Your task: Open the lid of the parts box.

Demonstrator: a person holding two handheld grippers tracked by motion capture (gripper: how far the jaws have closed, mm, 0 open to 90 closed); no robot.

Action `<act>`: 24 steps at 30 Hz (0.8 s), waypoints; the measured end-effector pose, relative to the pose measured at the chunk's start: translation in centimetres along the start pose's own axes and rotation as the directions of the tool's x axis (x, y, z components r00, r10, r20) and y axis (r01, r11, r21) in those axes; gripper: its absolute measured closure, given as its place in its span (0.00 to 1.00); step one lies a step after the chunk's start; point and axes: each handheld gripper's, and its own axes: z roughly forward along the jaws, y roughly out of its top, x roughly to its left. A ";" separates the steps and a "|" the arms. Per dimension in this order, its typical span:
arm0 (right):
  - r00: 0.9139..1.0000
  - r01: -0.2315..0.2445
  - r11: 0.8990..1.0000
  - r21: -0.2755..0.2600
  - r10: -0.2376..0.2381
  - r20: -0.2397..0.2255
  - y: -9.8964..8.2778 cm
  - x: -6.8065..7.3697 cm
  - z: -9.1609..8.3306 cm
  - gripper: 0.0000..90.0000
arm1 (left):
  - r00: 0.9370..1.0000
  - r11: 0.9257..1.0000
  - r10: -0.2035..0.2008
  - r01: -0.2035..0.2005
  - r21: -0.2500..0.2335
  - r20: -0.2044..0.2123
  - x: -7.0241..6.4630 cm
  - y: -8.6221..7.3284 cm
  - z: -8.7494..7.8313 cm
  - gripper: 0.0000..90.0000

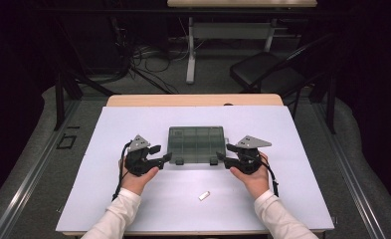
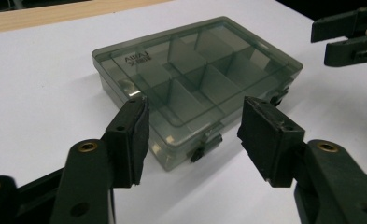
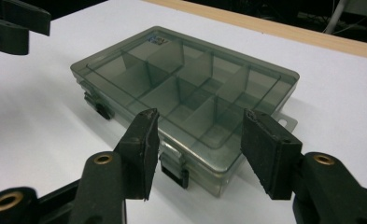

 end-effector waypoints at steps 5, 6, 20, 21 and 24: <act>1.000 -0.002 1.000 -0.026 0.002 -0.019 0.2 -0.4 0.6 0.53 | 1.000 0.999 -0.012 0.012 -0.046 0.001 0.4 0.5 0.6 0.58; 1.000 0.001 1.000 -0.023 -0.001 -0.011 0.1 -0.4 0.6 0.53 | 1.000 0.998 -0.011 0.011 -0.054 -0.002 0.4 0.5 0.7 0.59; 0.999 -0.051 0.998 -0.040 0.052 0.005 -1.6 -0.6 0.4 0.61 | 1.000 1.000 -0.017 0.018 -0.025 0.004 0.6 -1.1 1.4 0.63; 0.998 -0.060 0.997 -0.050 0.061 0.004 -1.7 -0.7 0.3 0.65 | 1.000 1.000 -0.014 0.014 -0.021 0.004 0.6 -1.1 1.4 0.66; 0.998 -0.059 0.997 -0.048 0.059 -0.006 -1.8 -0.5 0.0 0.74 | 1.000 1.000 -0.011 0.011 0.001 0.018 0.4 -1.5 1.5 0.72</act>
